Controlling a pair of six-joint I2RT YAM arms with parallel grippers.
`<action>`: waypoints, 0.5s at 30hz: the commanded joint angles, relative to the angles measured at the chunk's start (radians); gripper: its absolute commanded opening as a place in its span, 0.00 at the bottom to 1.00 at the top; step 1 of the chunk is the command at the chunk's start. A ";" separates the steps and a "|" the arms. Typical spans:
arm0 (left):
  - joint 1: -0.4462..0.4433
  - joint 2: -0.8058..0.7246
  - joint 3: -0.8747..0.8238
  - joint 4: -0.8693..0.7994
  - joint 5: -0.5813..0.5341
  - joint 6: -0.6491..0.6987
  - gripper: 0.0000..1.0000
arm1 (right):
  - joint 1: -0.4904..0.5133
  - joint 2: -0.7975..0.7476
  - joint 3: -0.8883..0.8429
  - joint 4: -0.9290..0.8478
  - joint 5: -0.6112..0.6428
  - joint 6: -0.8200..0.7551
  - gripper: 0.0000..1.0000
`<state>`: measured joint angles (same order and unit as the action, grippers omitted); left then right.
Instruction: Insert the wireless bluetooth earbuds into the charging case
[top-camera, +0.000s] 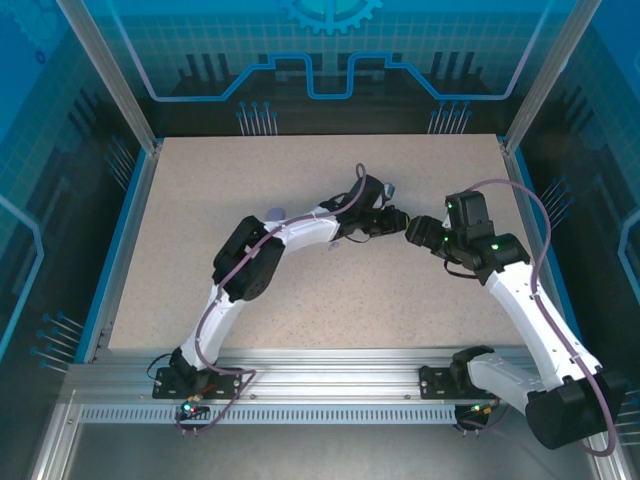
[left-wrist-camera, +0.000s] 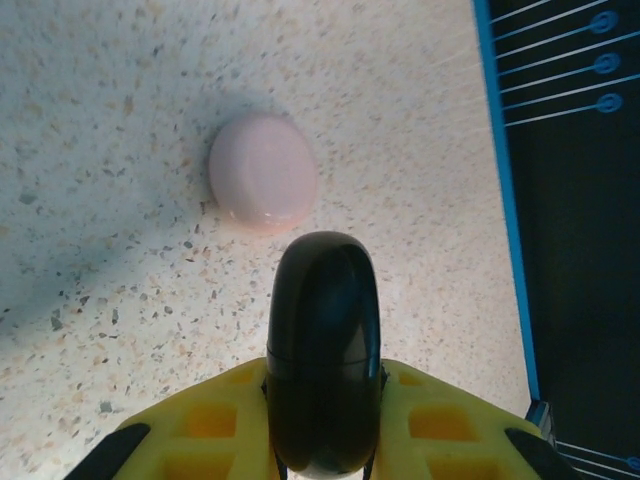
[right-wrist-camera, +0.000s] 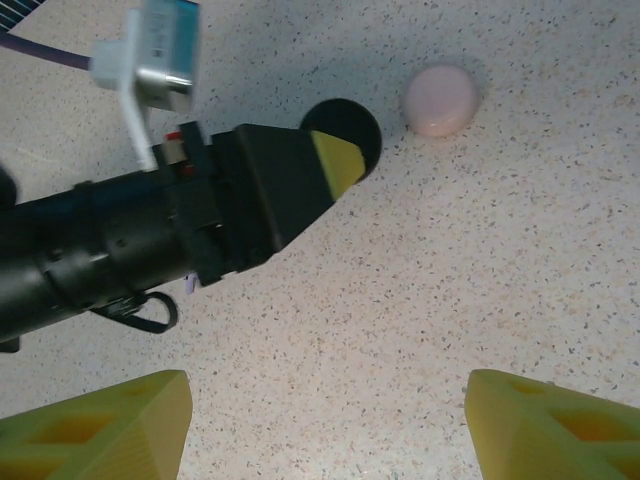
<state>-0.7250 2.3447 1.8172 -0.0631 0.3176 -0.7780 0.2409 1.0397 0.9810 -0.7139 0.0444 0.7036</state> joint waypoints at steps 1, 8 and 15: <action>-0.003 0.063 0.122 -0.192 0.029 -0.034 0.01 | -0.020 -0.015 0.014 -0.019 -0.013 -0.001 0.73; -0.002 0.145 0.250 -0.337 -0.010 0.001 0.10 | -0.026 -0.018 0.034 -0.036 -0.021 -0.010 0.73; 0.012 0.174 0.292 -0.417 -0.043 0.027 0.31 | -0.027 -0.017 0.060 -0.048 -0.029 -0.007 0.74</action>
<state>-0.7219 2.5031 2.0720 -0.4004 0.2962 -0.7765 0.2287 1.0374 1.0027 -0.7410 0.0326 0.7029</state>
